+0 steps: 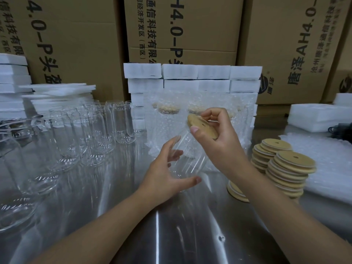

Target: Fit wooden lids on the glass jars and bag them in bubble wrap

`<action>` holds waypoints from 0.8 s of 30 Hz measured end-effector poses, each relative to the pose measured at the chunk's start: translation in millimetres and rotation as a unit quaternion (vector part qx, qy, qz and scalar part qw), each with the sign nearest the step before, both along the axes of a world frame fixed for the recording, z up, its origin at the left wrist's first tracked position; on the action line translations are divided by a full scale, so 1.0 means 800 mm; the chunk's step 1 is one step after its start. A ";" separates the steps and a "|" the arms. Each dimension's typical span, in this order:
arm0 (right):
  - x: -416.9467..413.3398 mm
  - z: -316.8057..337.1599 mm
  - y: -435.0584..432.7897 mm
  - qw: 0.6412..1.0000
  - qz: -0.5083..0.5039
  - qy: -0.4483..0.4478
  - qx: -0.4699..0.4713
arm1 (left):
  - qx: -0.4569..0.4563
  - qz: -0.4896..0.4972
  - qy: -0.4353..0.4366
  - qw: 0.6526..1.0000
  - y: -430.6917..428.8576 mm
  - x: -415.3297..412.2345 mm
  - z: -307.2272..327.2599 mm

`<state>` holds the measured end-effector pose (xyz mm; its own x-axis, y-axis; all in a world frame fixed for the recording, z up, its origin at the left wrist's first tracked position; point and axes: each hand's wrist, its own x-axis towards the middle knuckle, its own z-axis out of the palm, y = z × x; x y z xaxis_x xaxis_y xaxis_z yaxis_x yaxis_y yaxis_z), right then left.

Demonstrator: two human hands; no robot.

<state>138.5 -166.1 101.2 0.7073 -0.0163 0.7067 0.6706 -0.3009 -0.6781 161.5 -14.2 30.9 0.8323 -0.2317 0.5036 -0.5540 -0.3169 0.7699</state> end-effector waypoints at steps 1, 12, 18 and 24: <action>0.000 0.000 0.000 1.000 -0.002 -0.002 -0.011 | 0.001 0.000 0.000 1.000 0.000 -0.001 0.000; 0.000 -0.003 0.002 0.999 0.009 -0.003 -0.042 | -0.001 -0.006 0.001 1.000 -0.001 -0.003 0.002; 0.003 -0.006 0.003 0.999 0.004 -0.001 -0.043 | -0.004 -0.007 -0.003 1.000 0.001 -0.001 0.001; 0.002 -0.007 0.004 0.999 0.003 0.004 -0.040 | -0.003 -0.012 -0.008 1.000 0.002 -0.002 0.001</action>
<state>140.0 -162.9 95.8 0.7132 0.0441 0.6995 0.6667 -0.3509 -0.6576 160.0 -12.6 31.8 0.8184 -0.2482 0.5183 -0.5736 -0.2989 0.7626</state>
